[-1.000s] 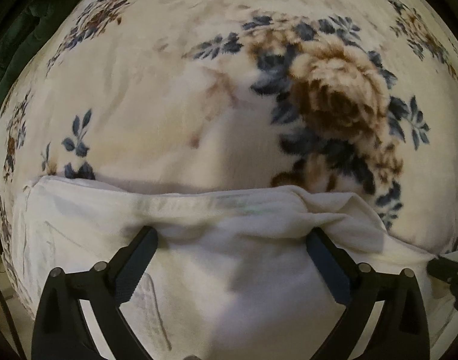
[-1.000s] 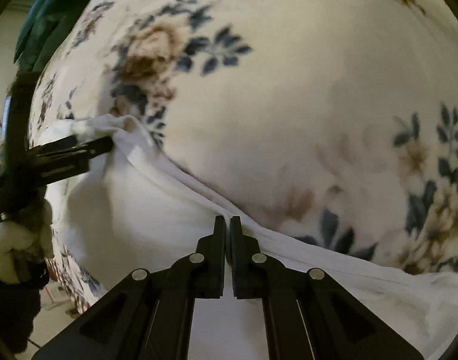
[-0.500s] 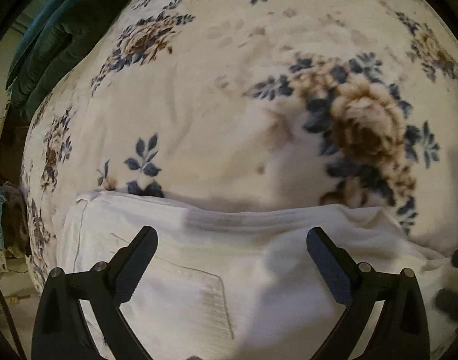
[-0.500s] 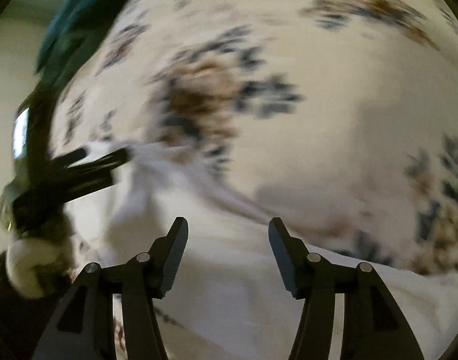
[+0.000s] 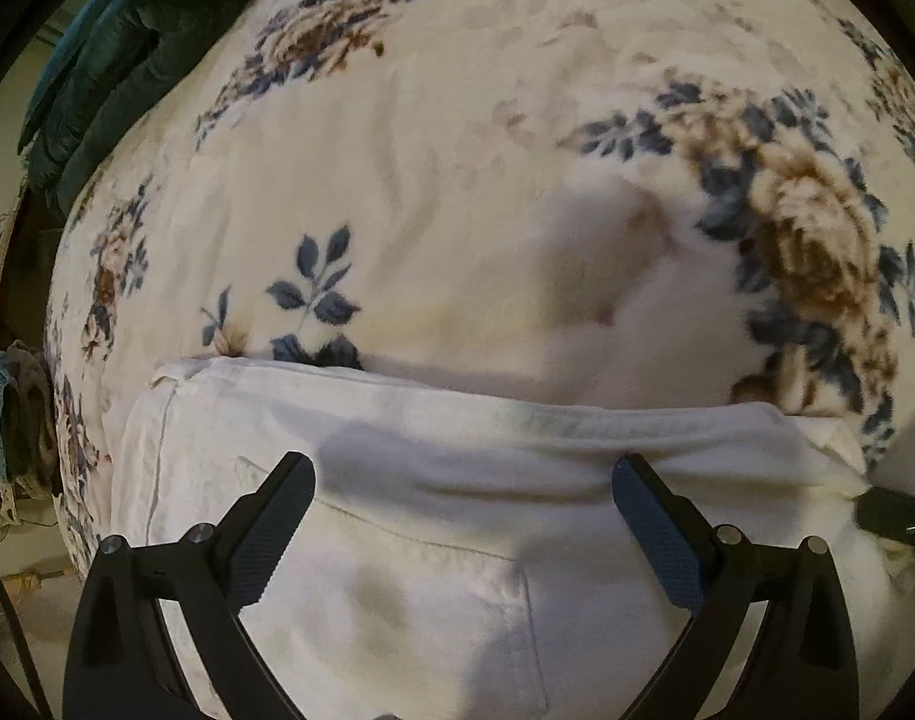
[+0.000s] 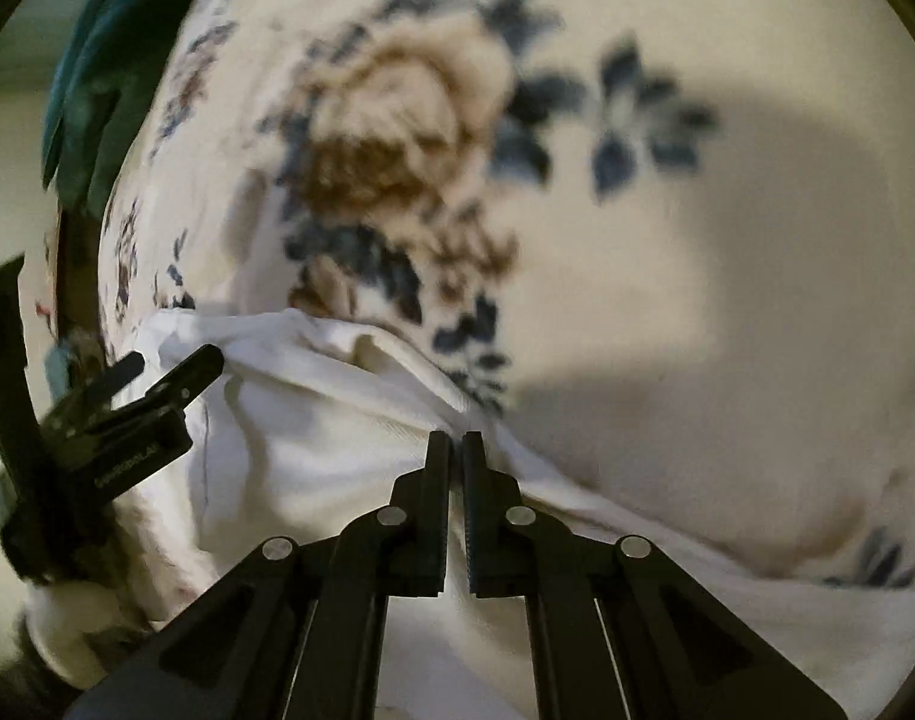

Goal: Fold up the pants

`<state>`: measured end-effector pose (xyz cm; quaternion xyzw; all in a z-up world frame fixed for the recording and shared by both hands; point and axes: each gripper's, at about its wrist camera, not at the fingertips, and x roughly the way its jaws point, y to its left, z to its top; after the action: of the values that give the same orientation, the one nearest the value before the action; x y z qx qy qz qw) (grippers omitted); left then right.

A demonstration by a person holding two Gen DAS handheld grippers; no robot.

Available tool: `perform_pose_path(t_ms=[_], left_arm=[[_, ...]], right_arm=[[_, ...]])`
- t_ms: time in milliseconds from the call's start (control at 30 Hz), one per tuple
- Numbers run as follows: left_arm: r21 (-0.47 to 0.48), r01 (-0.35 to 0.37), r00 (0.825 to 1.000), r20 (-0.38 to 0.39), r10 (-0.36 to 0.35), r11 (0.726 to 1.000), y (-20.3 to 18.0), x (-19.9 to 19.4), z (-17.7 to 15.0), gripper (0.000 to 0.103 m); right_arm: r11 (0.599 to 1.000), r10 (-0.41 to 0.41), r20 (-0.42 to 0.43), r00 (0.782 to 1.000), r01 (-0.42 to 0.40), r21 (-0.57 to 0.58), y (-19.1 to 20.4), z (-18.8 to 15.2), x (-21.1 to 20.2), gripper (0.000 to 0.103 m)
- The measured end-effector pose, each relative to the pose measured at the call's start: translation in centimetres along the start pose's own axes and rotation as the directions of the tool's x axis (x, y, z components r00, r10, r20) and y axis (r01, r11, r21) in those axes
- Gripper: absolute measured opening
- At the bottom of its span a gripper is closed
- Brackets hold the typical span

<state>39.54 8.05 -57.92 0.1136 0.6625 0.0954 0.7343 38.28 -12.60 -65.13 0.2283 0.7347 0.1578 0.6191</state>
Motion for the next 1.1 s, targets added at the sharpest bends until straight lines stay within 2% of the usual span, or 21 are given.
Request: perform_pose_path(t_ms=[67,133,167,200,233,300,367,400,433,467,500,567,633,667,700,733,767,833,900,967,1100], left_arm=[[-0.004,-0.001,1.0,0.011,0.001,1.0,0.5,-0.3,0.0,0.103],[-0.015,-0.002,1.0,0.027,0.002,1.0,1.2,-0.7,0.1,0.103],[-0.023,0.0,1.0,0.031,0.001,1.0,1.7,-0.9,0.0,0.103],[-0.035,0.004,0.999,0.033,-0.003,0.999,2.1,-1.0,0.0,0.103],[-0.049,0.006,0.999,0.034,-0.004,0.999,2.6,-1.1,-0.1,0.103],[-0.066,0.0,0.999,0.032,0.002,0.998,3.4,-1.1,-0.3,0.103],[-0.078,0.0,1.0,0.026,0.002,0.997,3.9,-0.9,-0.5,0.103],[-0.078,-0.002,1.0,0.024,0.004,0.997,4.1,-0.7,-0.6,0.103],[-0.077,-0.003,1.0,0.02,0.005,0.997,4.3,-0.6,-0.7,0.103],[-0.079,-0.001,1.0,0.017,0.002,0.997,4.4,-0.5,-0.8,0.103],[-0.083,0.003,1.0,0.017,-0.001,0.997,4.6,-0.4,-0.8,0.103],[-0.088,0.007,1.0,0.02,-0.006,0.996,4.9,-0.4,-1.0,0.103],[-0.092,0.009,1.0,0.019,-0.007,0.996,5.1,-0.2,-1.0,0.103],[-0.089,0.006,1.0,0.013,-0.005,0.996,5.2,0.1,-1.0,0.103],[-0.087,0.006,1.0,0.006,-0.006,0.996,5.2,0.4,-1.1,0.103],[-0.089,0.009,1.0,0.0,-0.009,0.996,5.3,0.5,-1.1,0.103],[-0.092,0.013,1.0,-0.002,-0.013,0.996,5.4,0.6,-1.1,0.103],[-0.091,0.015,1.0,0.003,-0.015,0.996,5.5,0.4,-1.2,0.103],[-0.088,0.02,1.0,0.011,-0.019,0.996,5.4,0.0,-1.3,0.103],[-0.081,0.035,0.999,0.015,-0.034,0.996,5.0,-0.4,-1.3,0.103],[-0.038,0.025,1.0,0.01,-0.025,0.999,3.3,-0.2,-1.4,0.103]], right_arm=[[0.998,-0.023,0.016,1.0,0.024,-0.065,1.3,0.4,-1.4,0.009],[0.985,-0.05,0.056,0.997,0.058,-0.159,3.0,0.4,-2.9,0.018],[0.969,-0.035,0.073,0.997,0.052,-0.24,4.5,0.3,-3.6,0.034],[0.953,-0.036,0.071,0.997,0.055,-0.297,5.5,0.0,-4.2,0.058],[0.93,-0.04,0.06,0.997,0.059,-0.362,6.7,0.0,-4.0,0.066],[0.869,-0.088,0.008,0.996,0.081,-0.488,8.9,0.2,-2.4,0.07],[0.814,-0.19,-0.01,0.982,0.152,-0.561,10.3,1.0,0.0,0.07],[0.793,-0.222,-0.008,0.975,0.175,-0.584,10.3,1.2,0.6,0.067],[0.772,-0.249,-0.002,0.969,0.197,-0.604,10.6,1.6,1.4,0.057],[0.775,-0.257,-0.029,0.966,0.188,-0.603,10.4,2.1,2.3,0.017],[0.811,-0.219,-0.079,0.973,0.136,-0.568,10.1,2.5,2.9,0.008],[0.899,-0.088,-0.174,0.981,0.003,-0.438,8.8,3.5,3.0,0.007],[0.958,0.05,-0.209,0.977,-0.106,-0.267,5.8,4.9,2.8,0.006],[0.979,0.065,-0.194,0.979,-0.1,-0.176,3.5,5.7,2.9,0.007],[0.989,0.07,-0.173,0.982,-0.09,-0.113,1.6,6.4,2.9,0.008],[0.991,0.101,-0.168,0.981,-0.114,-0.07,0.5,6.6,2.8,0.008],[0.99,0.114,-0.169,0.979,-0.126,-0.066,0.6,6.4,2.7,0.01],[0.989,0.086,-0.153,0.984,-0.103,-0.108,1.4,5.9,1.5,0.019],[0.986,0.031,-0.092,0.995,-0.045,-0.162,2.5,5.3,-0.8,0.051],[0.973,-0.053,-0.017,0.998,0.048,-0.227,2.8,4.0,-3.0,0.066],[0.969,-0.146,-0.066,0.987,0.129,-0.21,-0.1,2.5,-4.7,0.066]])
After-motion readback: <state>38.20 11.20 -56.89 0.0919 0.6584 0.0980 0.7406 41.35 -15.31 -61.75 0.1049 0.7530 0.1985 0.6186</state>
